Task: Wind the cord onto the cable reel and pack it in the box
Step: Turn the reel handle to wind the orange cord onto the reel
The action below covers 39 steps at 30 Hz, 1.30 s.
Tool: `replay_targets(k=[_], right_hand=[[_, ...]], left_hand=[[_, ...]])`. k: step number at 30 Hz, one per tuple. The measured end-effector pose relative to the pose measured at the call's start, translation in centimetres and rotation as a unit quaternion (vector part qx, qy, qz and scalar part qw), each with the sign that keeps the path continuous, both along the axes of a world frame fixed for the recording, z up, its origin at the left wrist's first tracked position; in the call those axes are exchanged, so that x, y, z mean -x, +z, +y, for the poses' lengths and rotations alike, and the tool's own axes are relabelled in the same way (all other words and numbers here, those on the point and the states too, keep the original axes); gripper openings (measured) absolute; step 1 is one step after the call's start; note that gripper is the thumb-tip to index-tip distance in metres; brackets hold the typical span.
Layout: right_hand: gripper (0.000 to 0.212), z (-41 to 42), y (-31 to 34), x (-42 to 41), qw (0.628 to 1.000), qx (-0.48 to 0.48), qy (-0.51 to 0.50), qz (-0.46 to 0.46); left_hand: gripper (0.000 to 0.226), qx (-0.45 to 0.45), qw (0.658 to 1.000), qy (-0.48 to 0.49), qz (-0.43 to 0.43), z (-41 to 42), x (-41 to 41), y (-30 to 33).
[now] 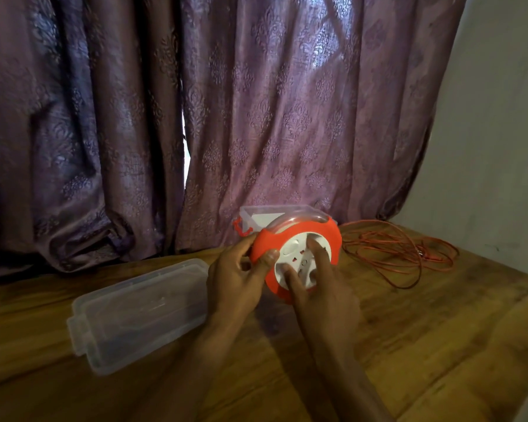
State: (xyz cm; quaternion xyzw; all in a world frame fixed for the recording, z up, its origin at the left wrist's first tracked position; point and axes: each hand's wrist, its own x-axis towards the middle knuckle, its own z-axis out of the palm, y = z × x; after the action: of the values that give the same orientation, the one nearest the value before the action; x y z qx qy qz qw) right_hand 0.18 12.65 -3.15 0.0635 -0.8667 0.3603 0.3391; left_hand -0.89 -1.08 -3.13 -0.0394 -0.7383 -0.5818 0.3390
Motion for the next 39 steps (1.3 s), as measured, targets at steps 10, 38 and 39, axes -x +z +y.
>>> replay_targets(k=[10,38,39], right_hand=[[0.045,0.0,-0.4,0.2,0.996,-0.005,0.046,0.072],[0.064,-0.4,-0.6,0.6,0.994,-0.019,0.063,0.083],[0.069,-0.7,-0.7,0.6,0.994,-0.045,0.078,0.067]], left_hand=[[0.033,-0.007,0.998,0.065,-0.002,-0.9,-0.2,-0.1],[0.056,0.018,0.996,0.087,0.013,-1.0,-0.3,0.0],[0.054,0.017,0.997,0.081,0.010,-1.0,-0.3,0.1]])
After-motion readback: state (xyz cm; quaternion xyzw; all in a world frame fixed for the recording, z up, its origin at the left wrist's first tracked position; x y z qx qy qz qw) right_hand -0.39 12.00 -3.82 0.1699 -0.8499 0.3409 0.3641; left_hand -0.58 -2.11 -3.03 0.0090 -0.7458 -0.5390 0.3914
